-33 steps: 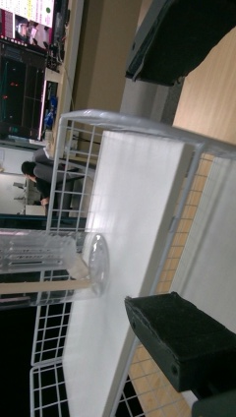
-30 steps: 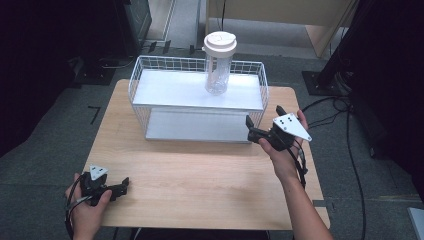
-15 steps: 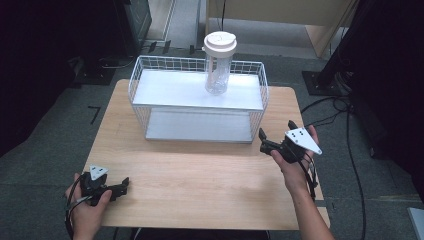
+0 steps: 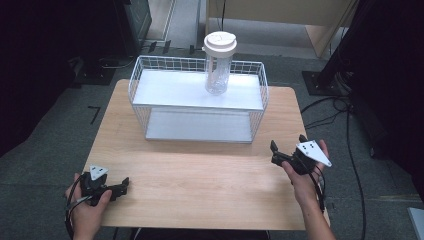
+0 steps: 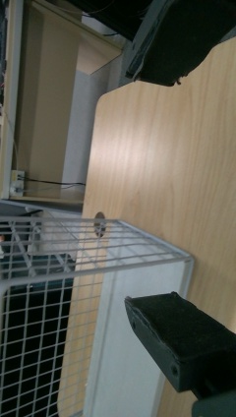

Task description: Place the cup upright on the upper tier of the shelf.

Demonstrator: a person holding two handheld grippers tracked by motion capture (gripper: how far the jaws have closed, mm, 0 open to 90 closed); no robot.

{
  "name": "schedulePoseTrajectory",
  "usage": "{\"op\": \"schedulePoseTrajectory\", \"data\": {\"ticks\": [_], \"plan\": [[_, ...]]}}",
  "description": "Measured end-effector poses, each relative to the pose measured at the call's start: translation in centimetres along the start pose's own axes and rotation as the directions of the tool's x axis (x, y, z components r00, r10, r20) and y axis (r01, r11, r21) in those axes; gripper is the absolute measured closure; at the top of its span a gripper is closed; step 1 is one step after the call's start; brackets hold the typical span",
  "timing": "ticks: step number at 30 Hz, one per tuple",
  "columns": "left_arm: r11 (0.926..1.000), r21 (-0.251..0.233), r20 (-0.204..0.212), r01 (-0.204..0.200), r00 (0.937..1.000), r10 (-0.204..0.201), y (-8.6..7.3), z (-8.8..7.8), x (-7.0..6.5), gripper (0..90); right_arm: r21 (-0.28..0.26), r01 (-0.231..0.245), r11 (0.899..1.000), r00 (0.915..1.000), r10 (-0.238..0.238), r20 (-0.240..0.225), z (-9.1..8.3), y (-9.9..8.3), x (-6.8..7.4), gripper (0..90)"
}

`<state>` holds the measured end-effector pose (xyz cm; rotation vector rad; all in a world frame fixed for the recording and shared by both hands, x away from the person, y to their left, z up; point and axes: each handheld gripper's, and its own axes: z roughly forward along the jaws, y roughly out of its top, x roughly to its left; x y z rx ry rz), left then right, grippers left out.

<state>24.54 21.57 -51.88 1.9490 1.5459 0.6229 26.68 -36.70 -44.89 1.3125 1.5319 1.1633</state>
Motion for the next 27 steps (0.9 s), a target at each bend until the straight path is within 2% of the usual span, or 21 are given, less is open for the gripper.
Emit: {"op": "schedulePoseTrajectory", "data": {"ticks": [8,12,15,27], "plan": [[1.0000,0.000,0.000,0.000,1.0000,0.000,0.0,0.0,0.0,0.0,0.050,0.016,0.999,0.9997,-0.016,0.017,-1.2,-2.1,-1.2,0.0],[1.0000,0.000,0.000,0.000,1.0000,0.000,0.0,0.0,0.0,0.0,0.074,0.002,0.997,0.9995,-0.004,0.031,-2.1,-3.4,-2.1,0.0],[1.0000,0.000,0.000,0.000,1.0000,0.000,0.0,0.0,0.0,0.0,0.096,-0.010,0.995,0.9991,0.006,0.042,-2.6,-4.2,-2.8,0.0],[1.0000,0.000,0.000,0.000,1.0000,0.000,0.0,0.0,0.0,0.0,0.175,0.008,0.985,0.9977,-0.019,0.064,-4.9,-7.0,-4.6,0.0]]}}
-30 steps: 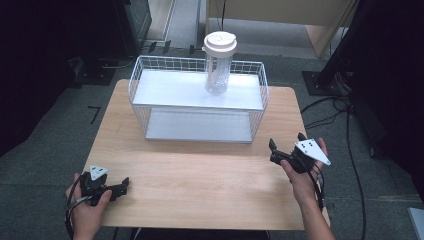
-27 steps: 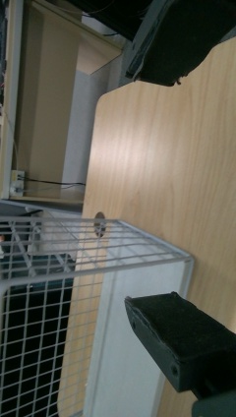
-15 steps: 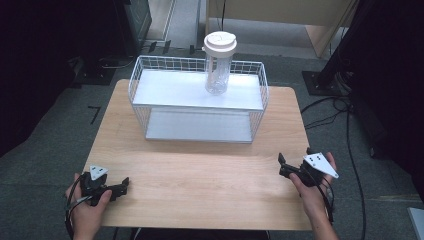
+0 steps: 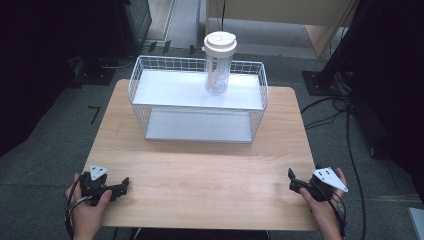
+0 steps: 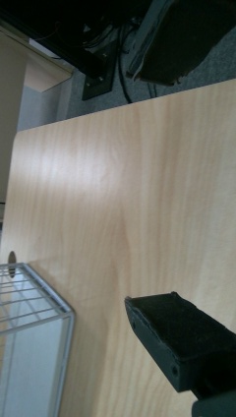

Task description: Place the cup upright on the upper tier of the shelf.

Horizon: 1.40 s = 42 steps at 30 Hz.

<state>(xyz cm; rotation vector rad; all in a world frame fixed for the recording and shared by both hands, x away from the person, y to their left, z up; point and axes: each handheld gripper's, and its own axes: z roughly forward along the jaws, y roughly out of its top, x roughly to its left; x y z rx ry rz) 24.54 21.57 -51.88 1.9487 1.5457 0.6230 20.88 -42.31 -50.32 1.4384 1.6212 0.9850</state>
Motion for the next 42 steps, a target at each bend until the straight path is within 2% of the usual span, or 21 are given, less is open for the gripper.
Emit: {"op": "schedulePoseTrajectory", "data": {"ticks": [7,15,17,19,23,25,28,30,33,35,42], "plan": [[1.0000,0.000,0.000,0.000,1.0000,0.000,0.0,0.0,0.0,0.0,0.046,-0.009,0.999,1.0000,0.009,0.000,-0.9,-1.6,-1.3,0.0],[1.0000,0.000,0.000,0.000,1.0000,0.000,0.0,0.0,0.0,0.0,0.123,-0.003,0.992,0.9999,0.005,-0.012,-1.3,-2.6,-1.9,0.0],[1.0000,0.000,0.000,0.000,1.0000,0.000,0.0,0.0,0.0,0.0,0.155,-0.009,0.988,0.9996,0.012,-0.025,-1.2,-2.6,-2.0,0.0],[1.0000,0.000,0.000,0.000,1.0000,0.000,0.0,0.0,0.0,0.0,0.206,-0.010,0.978,0.9992,0.018,-0.037,-1.0,-2.7,-2.0,0.0],[1.0000,-0.001,0.000,0.001,1.0000,-0.001,0.0,0.0,0.0,0.0,0.271,0.008,0.962,0.9987,0.006,-0.051,-0.8,-2.8,-1.9,0.0],[1.0000,0.000,0.000,0.000,1.0000,0.000,0.0,0.0,0.0,0.0,0.272,0.020,0.962,0.9986,-0.006,-0.052,-0.8,-2.8,-1.8,0.0],[1.0000,0.000,0.000,0.000,1.0000,0.000,0.0,0.0,0.0,0.0,0.305,0.037,0.952,0.9980,-0.019,-0.060,-0.7,-2.9,-1.7,0.0],[1.0000,0.000,0.000,0.000,1.0000,0.000,0.0,0.0,0.0,0.0,0.309,0.038,0.950,0.9976,-0.018,-0.066,-0.7,-2.9,-1.7,0.0],[1.0000,0.000,0.000,0.000,1.0000,0.000,0.0,0.0,0.0,0.0,0.321,0.023,0.947,0.9967,0.003,-0.081,-0.7,-2.9,-1.8,0.0],[1.0000,-0.001,0.000,0.000,1.0000,0.000,0.0,0.0,0.0,0.0,0.332,0.019,0.943,0.9935,0.020,-0.112,-0.6,-3.0,-1.9,0.0],[1.0000,0.000,0.000,0.000,1.0000,0.000,0.0,0.0,0.0,0.0,0.332,0.032,0.943,0.9917,0.011,-0.128,-0.7,-3.0,-1.9,0.0]]}}
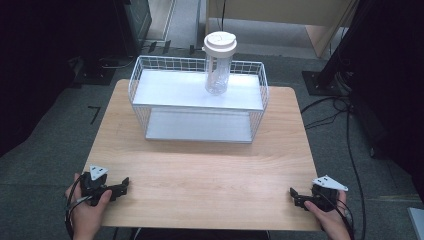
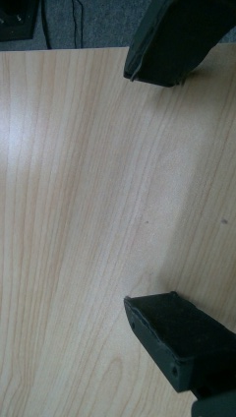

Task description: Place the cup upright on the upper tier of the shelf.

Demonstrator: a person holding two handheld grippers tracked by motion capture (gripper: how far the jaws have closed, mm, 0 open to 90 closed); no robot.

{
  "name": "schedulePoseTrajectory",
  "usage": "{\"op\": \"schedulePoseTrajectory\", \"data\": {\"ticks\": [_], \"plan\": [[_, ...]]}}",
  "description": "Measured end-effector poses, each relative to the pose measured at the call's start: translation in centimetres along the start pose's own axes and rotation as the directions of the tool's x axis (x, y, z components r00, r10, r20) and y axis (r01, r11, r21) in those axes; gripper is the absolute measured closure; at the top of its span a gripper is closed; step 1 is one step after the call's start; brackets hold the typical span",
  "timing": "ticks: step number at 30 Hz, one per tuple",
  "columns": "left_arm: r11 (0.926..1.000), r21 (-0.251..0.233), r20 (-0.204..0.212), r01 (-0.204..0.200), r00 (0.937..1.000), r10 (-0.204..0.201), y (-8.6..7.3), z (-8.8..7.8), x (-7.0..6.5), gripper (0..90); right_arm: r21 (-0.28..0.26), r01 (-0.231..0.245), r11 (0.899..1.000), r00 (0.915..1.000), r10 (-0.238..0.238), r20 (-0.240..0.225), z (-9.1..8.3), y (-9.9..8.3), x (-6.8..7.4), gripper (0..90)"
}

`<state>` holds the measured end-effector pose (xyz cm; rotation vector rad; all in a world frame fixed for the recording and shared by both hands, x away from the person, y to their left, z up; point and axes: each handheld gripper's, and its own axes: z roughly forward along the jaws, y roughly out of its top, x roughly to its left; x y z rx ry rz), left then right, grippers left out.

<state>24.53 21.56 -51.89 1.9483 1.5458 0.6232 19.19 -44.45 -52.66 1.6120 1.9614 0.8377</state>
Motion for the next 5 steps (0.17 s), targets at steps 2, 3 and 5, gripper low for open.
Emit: {"op": "schedulePoseTrajectory", "data": {"ticks": [2,3,5], "plan": [[1.0000,0.000,0.000,0.000,1.0000,0.000,0.00,0.00,0.00,0.0,0.000,-0.001,1.000,1.0000,0.001,0.000,0.00,0.00,0.01,0.0],[1.0000,0.000,0.000,0.000,1.0000,0.000,0.00,0.00,0.00,0.0,-0.001,0.001,1.000,1.0000,-0.001,0.000,0.01,0.00,-0.01,0.0],[1.0000,0.000,0.000,0.000,1.0000,0.000,0.00,0.00,0.00,0.0,0.000,-0.002,1.000,1.0000,0.002,0.001,0.01,0.01,0.01,0.0]]}}
